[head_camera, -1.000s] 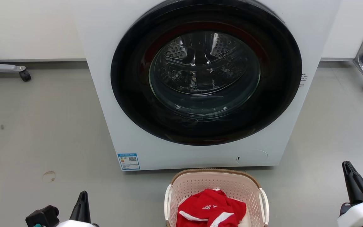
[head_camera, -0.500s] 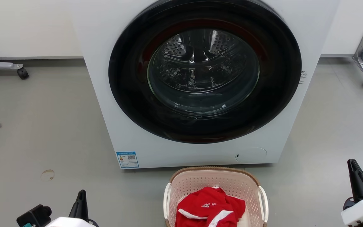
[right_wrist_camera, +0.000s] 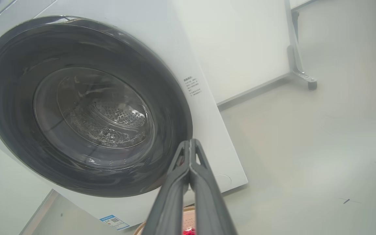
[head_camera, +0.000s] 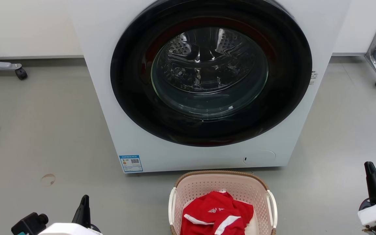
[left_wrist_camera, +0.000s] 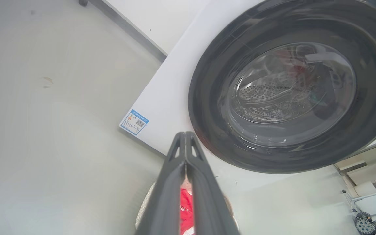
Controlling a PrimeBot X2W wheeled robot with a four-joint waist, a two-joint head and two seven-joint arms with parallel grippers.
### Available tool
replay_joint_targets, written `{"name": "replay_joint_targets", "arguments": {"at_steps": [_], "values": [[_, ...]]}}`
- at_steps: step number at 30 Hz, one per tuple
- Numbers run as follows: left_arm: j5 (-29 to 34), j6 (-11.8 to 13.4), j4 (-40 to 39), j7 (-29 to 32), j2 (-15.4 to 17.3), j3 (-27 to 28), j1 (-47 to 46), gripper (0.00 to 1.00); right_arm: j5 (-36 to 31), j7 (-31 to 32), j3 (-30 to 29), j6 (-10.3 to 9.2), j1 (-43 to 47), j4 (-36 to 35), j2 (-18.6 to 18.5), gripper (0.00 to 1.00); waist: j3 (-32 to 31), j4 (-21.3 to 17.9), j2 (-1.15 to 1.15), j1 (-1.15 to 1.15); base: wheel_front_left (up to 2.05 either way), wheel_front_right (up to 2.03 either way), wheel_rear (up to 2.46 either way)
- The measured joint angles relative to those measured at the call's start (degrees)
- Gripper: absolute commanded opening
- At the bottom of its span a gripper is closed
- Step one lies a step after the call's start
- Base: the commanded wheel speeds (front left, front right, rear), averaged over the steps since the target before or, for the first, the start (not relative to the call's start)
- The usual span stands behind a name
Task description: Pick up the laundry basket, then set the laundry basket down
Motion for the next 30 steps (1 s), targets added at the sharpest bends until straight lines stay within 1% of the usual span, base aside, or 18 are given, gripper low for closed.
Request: {"name": "replay_joint_targets", "arguments": {"at_steps": [9,13,30], "values": [[-4.7,-1.0,0.3,1.1,-0.6,1.5,-0.9,0.0,5.9,1.3,-1.1,0.0,0.0,0.3,0.4,0.0,0.4,-0.2,0.0,0.0,0.0,0.0,0.0],[-6.6,-2.0,0.5,1.6,-1.1,2.2,-1.0,0.0,8.5,1.8,-1.4,0.0,-0.1,0.5,0.5,0.0,0.6,-0.3,0.0,0.0,0.0,0.0,0.0],[-15.6,-4.6,1.3,3.6,-2.4,5.1,-2.2,0.0,19.5,4.1,-3.2,-0.01,-1.3,1.2,1.5,0.0,1.4,-0.6,0.0,0.0,0.0,0.0,0.0]]}}
